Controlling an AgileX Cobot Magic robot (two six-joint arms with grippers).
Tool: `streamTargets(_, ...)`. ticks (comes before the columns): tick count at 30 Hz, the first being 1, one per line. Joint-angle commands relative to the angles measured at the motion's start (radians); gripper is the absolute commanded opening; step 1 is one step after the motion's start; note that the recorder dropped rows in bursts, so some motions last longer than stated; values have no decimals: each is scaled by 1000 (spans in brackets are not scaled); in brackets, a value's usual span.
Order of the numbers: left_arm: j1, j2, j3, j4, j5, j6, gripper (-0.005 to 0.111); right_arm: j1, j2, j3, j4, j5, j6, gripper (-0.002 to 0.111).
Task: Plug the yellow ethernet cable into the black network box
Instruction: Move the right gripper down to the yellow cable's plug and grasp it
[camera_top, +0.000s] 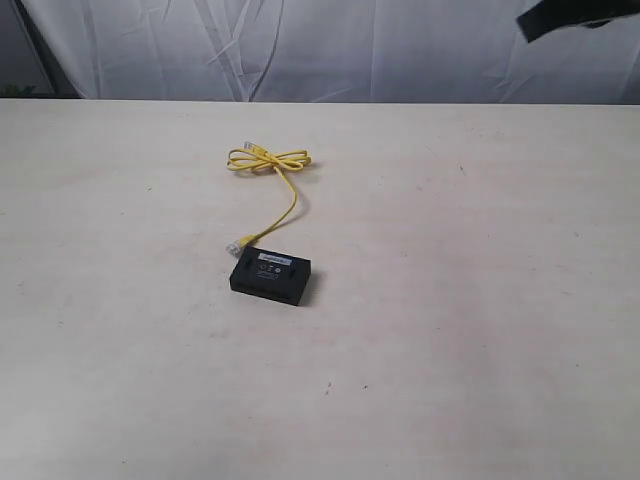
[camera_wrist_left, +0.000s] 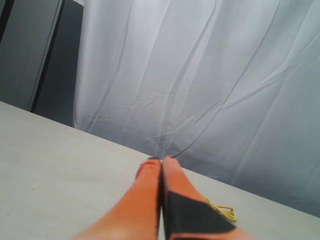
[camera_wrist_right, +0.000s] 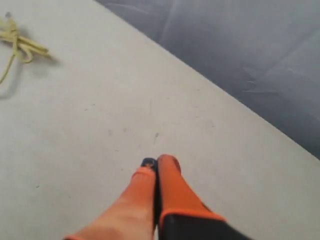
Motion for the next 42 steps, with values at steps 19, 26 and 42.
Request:
streamTargets(19, 4, -6, 5, -10, 7, -1, 0, 310, 765, -712, 296, 387, -810, -1)
streamTargets(26, 4, -6, 5, -10, 7, -1, 0, 377, 827, -717, 284, 379, -1034, -1)
streamTargets(42, 2, -6, 5, -10, 7, 0, 0, 407, 944, -717, 305, 284, -1198, 41)
